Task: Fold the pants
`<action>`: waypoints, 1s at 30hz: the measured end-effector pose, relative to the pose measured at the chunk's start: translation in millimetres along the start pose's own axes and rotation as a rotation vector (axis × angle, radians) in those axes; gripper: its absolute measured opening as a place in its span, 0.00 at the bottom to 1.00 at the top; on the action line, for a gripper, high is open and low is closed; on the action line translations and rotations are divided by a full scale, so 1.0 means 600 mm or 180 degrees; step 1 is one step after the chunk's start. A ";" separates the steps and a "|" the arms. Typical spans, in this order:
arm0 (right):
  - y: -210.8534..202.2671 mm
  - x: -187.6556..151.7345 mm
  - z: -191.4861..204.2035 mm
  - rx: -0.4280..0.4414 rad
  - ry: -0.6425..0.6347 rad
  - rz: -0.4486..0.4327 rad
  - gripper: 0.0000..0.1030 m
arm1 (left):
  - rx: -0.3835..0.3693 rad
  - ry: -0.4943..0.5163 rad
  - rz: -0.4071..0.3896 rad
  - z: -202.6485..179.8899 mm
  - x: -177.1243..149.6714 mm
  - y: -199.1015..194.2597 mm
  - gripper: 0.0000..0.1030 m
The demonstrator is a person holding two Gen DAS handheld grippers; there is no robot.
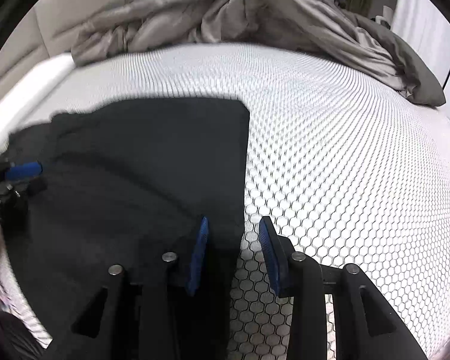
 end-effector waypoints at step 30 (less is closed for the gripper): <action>0.117 0.082 0.208 0.0496 -0.0839 0.0055 0.37 | -0.0273 -0.0064 0.0315 0.083 0.048 0.110 0.19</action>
Point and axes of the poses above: each gripper's, at about its wrist camera, not at the fingertips, and y roughly the way its jaws point, z to its left, x to its top, the point moved 7 cm from there along y, roughly the way its jaws point, and after that the axes turned 8 degrees about -x, right-handed, at the moved point
